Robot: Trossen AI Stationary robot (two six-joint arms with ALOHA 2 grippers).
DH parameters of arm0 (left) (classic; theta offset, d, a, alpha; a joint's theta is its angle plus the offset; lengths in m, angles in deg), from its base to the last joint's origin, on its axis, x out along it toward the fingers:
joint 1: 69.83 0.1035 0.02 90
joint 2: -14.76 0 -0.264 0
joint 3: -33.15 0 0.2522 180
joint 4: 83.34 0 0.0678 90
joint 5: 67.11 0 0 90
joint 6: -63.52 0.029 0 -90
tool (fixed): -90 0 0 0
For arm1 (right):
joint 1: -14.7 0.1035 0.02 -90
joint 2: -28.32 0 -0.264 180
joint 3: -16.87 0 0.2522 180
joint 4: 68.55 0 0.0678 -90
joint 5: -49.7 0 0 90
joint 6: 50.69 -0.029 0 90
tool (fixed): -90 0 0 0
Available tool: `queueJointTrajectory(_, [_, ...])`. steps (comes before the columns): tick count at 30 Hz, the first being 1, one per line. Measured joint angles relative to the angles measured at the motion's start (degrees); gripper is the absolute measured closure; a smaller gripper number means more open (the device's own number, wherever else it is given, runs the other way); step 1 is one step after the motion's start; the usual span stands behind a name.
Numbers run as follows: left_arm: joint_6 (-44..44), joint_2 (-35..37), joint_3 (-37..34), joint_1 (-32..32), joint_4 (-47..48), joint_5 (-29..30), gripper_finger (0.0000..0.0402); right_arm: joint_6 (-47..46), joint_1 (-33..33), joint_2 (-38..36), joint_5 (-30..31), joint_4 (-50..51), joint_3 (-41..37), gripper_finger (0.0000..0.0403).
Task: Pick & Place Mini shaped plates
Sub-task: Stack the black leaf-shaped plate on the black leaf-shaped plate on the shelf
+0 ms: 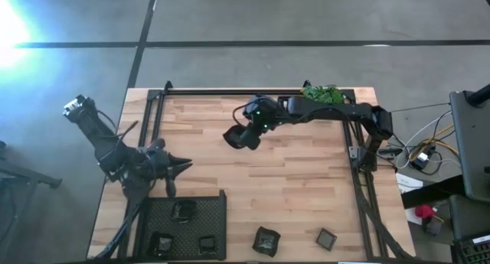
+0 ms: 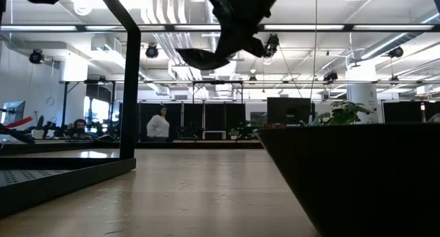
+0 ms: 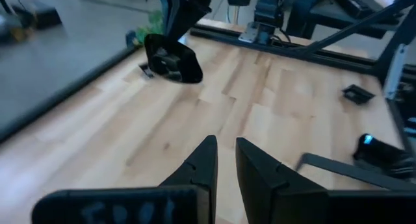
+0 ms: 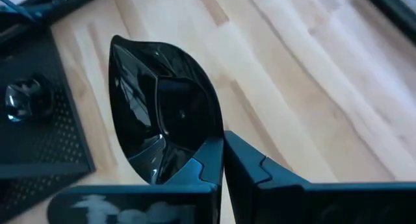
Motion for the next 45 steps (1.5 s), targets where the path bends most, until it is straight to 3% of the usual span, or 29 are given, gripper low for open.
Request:
queueJointTrajectory(5, [10.7, 0.0, 0.0, 6.1, -5.1, 0.0, 0.0353, 0.6, 1.2, 0.9, 3.3, -0.1, 2.4, 0.0395])
queueJointTrajectory(11, [17.2, -0.1, 0.0, 13.3, -11.0, -1.0, 0.0353, 0.7, 1.2, 2.0, 3.8, -0.3, 3.0, 0.0395])
queueJointTrajectory(18, [22.1, -1.0, 0.3, 20.8, -12.6, -7.5, 0.0353, 1.6, 1.6, 3.1, 3.8, -0.6, 2.9, 0.0395])
queueJointTrajectory(25, [26.4, -7.0, 3.4, 28.5, -13.7, -16.0, 0.0353, 3.7, 3.1, 3.3, 3.8, -3.5, 3.0, 0.0395])
queueJointTrajectory(34, [28.0, -13.2, 7.2, 31.0, -13.5, -17.0, 0.0353, 5.9, 4.9, 3.3, 3.8, -3.5, 3.6, 0.0395])
queueJointTrajectory(45, [22.9, -17.9, 8.3, 32.9, -13.5, -16.4, 0.0353, 7.6, 6.5, 3.3, 4.8, -3.4, 3.6, 0.0395])
